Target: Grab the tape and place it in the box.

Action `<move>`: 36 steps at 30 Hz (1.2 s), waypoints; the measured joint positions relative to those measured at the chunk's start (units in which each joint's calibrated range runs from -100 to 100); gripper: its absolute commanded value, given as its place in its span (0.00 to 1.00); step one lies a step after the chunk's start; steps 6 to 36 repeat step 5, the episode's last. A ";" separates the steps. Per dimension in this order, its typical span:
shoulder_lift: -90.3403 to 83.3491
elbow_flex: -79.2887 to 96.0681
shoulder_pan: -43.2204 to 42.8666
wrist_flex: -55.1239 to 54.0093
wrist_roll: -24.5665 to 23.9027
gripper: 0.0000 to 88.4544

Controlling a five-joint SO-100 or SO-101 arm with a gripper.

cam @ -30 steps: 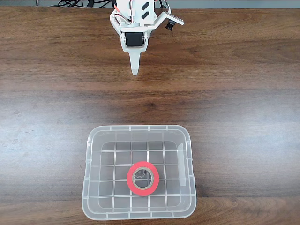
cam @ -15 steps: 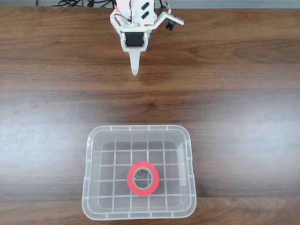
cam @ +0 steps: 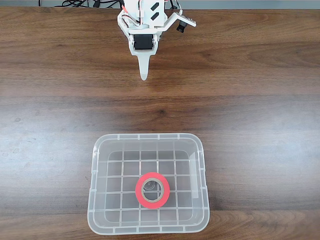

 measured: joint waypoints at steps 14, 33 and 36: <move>0.00 0.00 0.00 0.00 0.00 0.01; 0.00 0.00 0.00 0.00 0.00 0.01; 0.00 0.00 0.00 0.00 0.00 0.01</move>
